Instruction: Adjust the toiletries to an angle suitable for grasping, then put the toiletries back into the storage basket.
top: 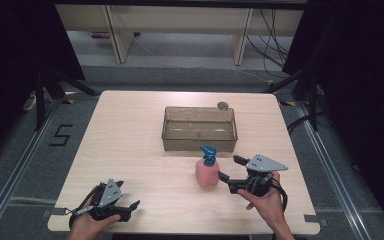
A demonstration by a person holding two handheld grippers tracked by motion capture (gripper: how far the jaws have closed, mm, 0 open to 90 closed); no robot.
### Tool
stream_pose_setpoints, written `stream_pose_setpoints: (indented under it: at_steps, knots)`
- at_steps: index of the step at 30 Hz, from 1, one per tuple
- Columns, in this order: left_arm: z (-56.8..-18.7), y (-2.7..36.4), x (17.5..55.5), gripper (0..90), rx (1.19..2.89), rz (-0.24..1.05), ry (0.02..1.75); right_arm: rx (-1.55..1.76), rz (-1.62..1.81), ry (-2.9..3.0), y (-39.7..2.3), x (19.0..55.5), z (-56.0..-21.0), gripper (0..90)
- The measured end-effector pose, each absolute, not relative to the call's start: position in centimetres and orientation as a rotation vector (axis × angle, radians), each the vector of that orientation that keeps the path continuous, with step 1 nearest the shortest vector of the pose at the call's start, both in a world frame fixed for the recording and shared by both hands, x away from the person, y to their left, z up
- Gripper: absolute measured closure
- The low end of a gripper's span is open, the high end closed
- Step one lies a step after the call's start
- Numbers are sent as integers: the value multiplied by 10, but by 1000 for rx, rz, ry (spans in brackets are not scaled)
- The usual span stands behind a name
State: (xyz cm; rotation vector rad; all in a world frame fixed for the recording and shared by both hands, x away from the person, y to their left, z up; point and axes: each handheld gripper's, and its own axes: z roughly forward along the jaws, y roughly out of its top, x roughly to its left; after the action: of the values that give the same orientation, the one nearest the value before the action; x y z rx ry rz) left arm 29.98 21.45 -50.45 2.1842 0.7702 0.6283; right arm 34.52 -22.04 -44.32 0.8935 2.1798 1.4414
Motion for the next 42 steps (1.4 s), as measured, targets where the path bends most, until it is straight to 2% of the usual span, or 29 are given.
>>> stream_pose_setpoints:
  at_steps: [21,36,42]
  knots:
    - [-505,213,298,149,2166,613,776,879,1482,2197,-197,362,-444,219]
    - [-505,213,297,149,2142,607,779,871,1551,2218,-187,373,-447,278]
    - [-504,213,296,150,2157,606,781,883,1552,2203,-182,376,-449,334]
